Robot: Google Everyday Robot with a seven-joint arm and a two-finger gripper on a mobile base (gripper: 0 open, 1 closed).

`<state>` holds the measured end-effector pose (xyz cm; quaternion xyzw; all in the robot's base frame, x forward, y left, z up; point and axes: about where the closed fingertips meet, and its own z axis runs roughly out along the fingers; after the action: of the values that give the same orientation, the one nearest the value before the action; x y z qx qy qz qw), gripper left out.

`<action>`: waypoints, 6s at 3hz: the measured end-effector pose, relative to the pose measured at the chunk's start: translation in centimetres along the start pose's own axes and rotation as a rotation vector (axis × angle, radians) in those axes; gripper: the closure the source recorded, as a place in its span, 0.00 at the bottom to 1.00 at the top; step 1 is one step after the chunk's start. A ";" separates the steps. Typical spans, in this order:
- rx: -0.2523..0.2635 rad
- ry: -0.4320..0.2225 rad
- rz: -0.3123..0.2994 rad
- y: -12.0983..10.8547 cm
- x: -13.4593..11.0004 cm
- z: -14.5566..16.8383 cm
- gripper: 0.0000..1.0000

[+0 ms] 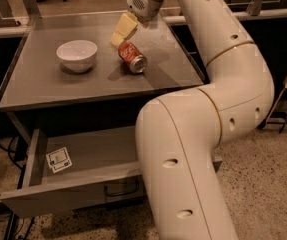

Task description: Place coke can into top drawer

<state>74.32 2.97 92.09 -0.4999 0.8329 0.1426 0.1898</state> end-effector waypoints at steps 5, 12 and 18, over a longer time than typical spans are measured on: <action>0.018 0.101 0.021 -3.4 2.4 7.1 0.27; 0.051 -0.064 -0.052 -3.7 1.1 1.5 1.00; -0.013 -0.126 -0.108 3.3 3.9 -0.1 1.00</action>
Offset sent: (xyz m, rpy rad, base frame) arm 0.0320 -0.0113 -0.0288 -0.1302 0.1489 0.0260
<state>69.74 1.38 90.53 -0.5354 0.7902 0.1687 0.2459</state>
